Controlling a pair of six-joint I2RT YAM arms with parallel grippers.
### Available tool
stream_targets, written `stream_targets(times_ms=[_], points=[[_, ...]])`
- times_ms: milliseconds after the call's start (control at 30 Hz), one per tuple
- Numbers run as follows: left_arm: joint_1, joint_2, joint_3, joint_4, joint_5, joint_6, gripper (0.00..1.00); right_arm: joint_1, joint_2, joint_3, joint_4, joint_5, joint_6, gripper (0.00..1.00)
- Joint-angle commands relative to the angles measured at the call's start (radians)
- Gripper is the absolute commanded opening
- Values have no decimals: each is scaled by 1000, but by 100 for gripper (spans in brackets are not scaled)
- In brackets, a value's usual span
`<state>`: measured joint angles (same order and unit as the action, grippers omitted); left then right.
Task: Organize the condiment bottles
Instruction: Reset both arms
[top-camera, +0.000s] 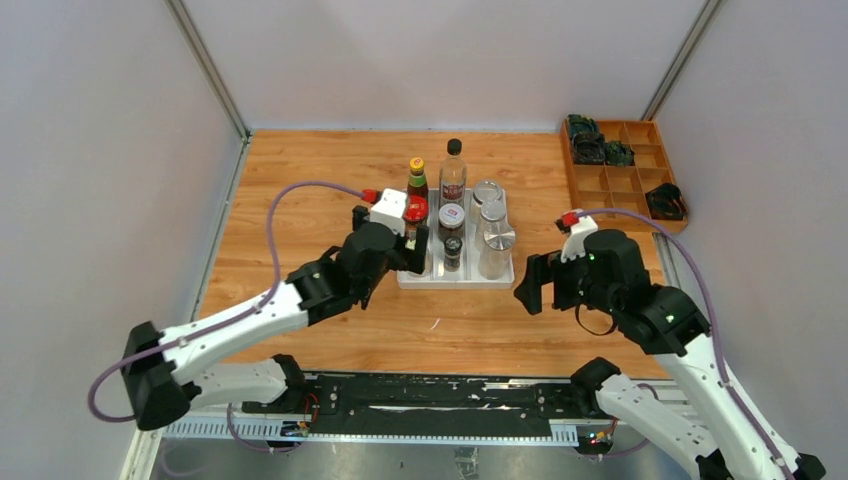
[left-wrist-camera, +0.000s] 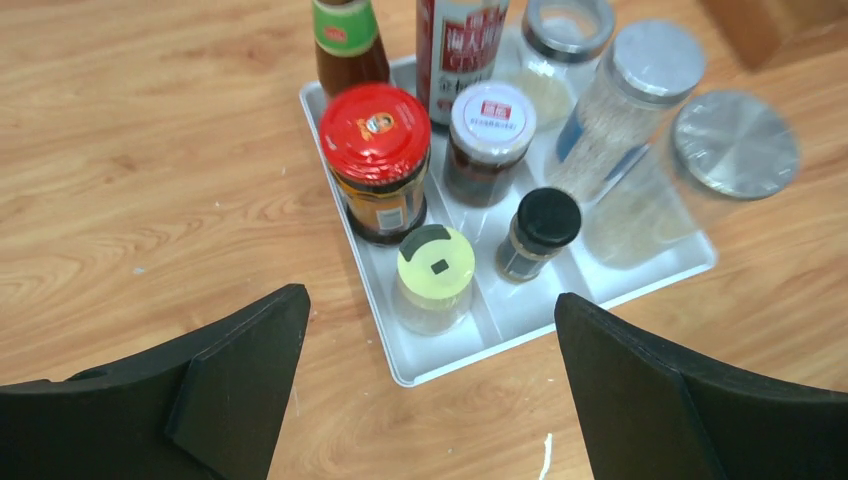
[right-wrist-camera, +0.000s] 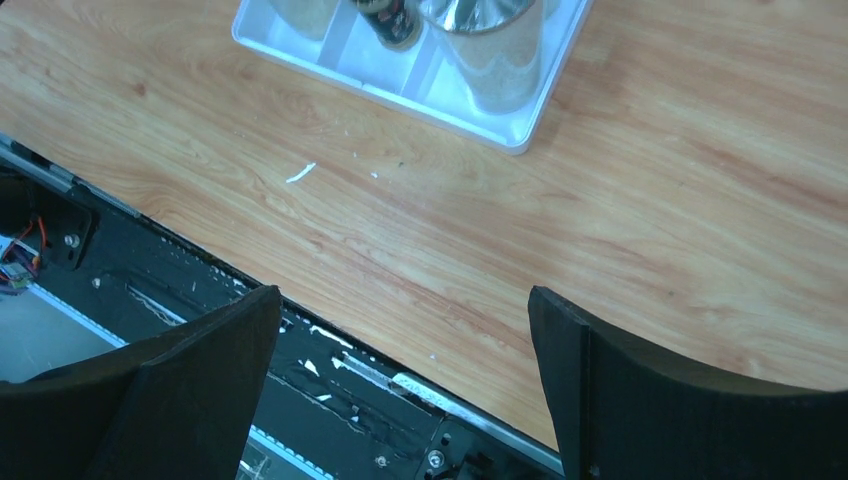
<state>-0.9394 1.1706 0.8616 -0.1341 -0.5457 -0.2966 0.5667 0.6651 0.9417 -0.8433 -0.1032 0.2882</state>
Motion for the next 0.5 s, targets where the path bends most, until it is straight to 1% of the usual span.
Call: stream_targets(times_ms=[0, 67, 100, 167, 200, 233, 300, 400, 433, 467], points=[[-19, -154, 21, -215, -54, -43, 100, -13, 6, 245, -76, 86, -66, 100], [-19, -191, 9, -255, -45, -62, 100, -13, 65, 385, -104, 133, -111, 100], [-19, -206, -1, -259, -34, -66, 100, -14, 134, 447, -119, 165, -139, 100], [-19, -231, -33, -251, -20, -82, 100, -31, 246, 526, -113, 164, -189, 100], [-19, -239, -50, -242, -9, -88, 100, -62, 298, 552, -95, 109, -202, 100], [-19, -246, -64, -232, -2, -95, 100, -111, 343, 571, -70, 23, -200, 100], [-19, -260, -80, -223, 19, -108, 100, -249, 398, 570, 9, -190, -131, 100], [-19, -297, -101, -205, 66, -118, 100, -454, 401, 455, 182, -428, -4, 99], [-19, -315, -114, -190, 84, -118, 100, -492, 396, 391, 238, -486, 33, 99], [-19, -332, -129, -180, 93, -120, 100, -508, 395, 335, 270, -510, 49, 99]])
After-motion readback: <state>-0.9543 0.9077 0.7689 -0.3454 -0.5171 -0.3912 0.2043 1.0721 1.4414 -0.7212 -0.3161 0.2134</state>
